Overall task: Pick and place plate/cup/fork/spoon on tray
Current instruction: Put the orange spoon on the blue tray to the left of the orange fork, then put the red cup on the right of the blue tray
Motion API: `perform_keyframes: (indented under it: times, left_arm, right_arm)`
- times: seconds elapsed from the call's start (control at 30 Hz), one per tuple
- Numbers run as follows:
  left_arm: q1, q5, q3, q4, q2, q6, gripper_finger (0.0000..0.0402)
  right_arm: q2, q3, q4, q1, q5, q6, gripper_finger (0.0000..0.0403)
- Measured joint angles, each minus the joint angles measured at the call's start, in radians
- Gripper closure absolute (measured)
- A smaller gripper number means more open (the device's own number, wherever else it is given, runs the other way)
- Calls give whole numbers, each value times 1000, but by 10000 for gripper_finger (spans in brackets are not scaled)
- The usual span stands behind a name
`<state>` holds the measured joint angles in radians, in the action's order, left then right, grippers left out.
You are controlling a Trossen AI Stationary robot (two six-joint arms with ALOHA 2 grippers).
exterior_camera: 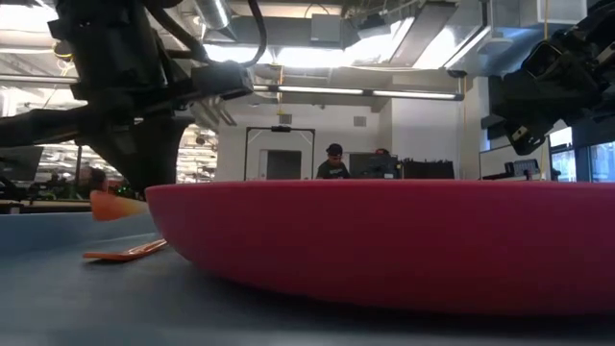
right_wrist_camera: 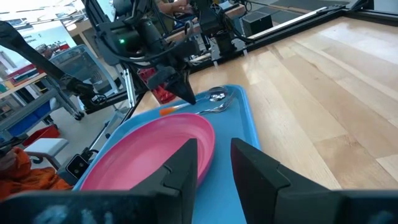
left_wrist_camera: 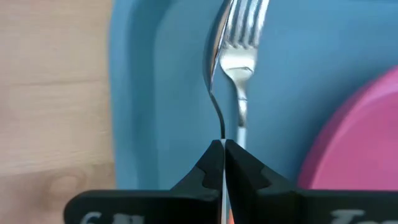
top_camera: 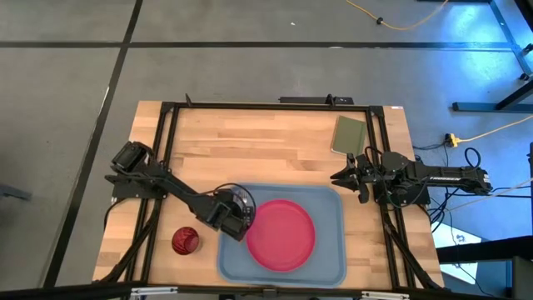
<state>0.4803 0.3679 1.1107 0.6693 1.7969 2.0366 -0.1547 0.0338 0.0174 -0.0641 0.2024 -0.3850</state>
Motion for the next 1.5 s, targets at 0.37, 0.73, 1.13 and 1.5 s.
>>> perform_keyframes:
  times: [0.37,0.73,1.13,1.5]
  left_arm:
    - [5,-12,0,-29,48,15,389]
    - [1,-11,0,10,41,19,316]
    - [-12,39,0,124,-91,-41,307]
    - [-7,4,4,424,-313,-49,307]
  right_arm:
    - [0,0,-1,0,0,0,302]
    - [0,0,0,0,0,0,302]
    - [0,-1,0,0,0,0,302]
    - [0,-1,0,0,0,0,302]
